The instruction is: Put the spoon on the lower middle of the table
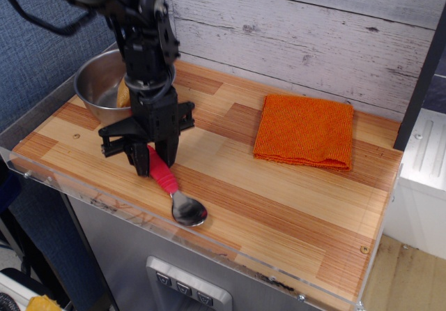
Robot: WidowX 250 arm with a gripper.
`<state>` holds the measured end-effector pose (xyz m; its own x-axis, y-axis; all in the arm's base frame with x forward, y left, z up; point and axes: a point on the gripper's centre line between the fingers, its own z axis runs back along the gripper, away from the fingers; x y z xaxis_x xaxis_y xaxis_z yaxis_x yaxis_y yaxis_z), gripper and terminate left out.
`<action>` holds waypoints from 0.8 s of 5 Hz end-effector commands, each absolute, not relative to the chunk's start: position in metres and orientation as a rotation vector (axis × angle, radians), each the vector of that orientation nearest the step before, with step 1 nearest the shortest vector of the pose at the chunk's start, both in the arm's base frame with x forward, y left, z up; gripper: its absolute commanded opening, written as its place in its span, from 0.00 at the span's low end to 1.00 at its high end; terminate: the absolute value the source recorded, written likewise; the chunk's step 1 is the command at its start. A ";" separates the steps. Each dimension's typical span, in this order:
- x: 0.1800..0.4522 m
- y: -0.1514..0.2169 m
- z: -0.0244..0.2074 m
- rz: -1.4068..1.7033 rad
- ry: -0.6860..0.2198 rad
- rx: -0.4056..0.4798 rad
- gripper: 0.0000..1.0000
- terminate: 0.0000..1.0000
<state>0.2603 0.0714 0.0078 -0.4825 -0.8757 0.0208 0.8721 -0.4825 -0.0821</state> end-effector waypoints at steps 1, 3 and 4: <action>0.264 0.076 0.005 -2.108 0.098 -0.046 0.00 0.00; 0.266 0.077 0.014 -2.081 0.120 -0.051 1.00 0.00; 0.271 0.076 0.030 -2.095 0.105 -0.009 1.00 0.00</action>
<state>0.2637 0.0722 0.0110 -0.4953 -0.8687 0.0093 0.8609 -0.4922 -0.1287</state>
